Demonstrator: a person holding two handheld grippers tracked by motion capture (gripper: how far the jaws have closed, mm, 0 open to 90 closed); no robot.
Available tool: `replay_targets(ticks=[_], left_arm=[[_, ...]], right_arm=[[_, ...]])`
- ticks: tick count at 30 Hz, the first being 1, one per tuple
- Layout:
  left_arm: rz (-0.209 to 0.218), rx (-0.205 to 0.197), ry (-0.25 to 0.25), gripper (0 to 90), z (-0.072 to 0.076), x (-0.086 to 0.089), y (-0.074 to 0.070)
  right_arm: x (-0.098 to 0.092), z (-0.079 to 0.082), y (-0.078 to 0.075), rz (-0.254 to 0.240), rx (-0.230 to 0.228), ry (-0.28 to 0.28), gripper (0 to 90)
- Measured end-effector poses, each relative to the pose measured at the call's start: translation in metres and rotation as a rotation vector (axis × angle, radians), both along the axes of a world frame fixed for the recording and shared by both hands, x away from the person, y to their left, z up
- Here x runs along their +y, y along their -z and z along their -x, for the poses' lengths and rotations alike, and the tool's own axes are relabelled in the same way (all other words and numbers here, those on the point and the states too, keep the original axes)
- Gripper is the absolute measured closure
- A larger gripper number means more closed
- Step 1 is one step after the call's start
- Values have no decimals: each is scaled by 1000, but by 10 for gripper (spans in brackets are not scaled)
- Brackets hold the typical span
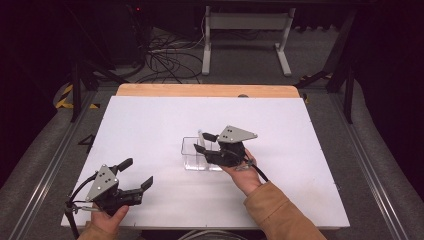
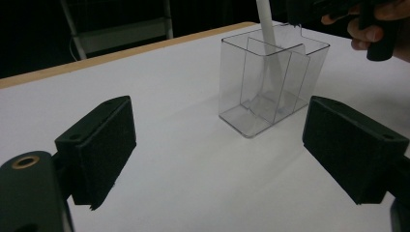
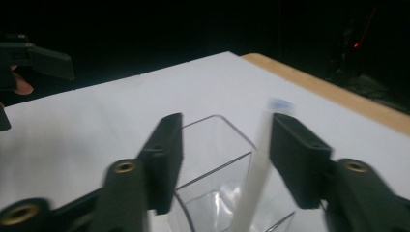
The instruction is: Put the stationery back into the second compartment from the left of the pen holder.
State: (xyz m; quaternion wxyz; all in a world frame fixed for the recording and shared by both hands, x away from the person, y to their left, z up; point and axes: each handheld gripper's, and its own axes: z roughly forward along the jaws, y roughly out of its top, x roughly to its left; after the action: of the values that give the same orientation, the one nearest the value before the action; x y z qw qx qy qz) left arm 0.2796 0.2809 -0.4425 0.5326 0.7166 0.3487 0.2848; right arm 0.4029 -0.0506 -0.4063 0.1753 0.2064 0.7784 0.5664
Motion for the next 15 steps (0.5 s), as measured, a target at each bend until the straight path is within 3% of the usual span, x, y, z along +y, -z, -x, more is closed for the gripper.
replay_targets(ticks=[3,6,11,15], left_arm=[[-4,0,-1,124,0,0,0],[-3,0,-1,124,0,0,0],[-2,-5,-3,124,0,0,0],[-4,-5,-4,124,0,0,-1]], right_arm=[[-4,3,-10,7,-34,19,317],[-8,4,-21,3,-26,20,234],[-14,10,-33,4,-65,21,177],[-15,14,-34,39,-81,20,167]])
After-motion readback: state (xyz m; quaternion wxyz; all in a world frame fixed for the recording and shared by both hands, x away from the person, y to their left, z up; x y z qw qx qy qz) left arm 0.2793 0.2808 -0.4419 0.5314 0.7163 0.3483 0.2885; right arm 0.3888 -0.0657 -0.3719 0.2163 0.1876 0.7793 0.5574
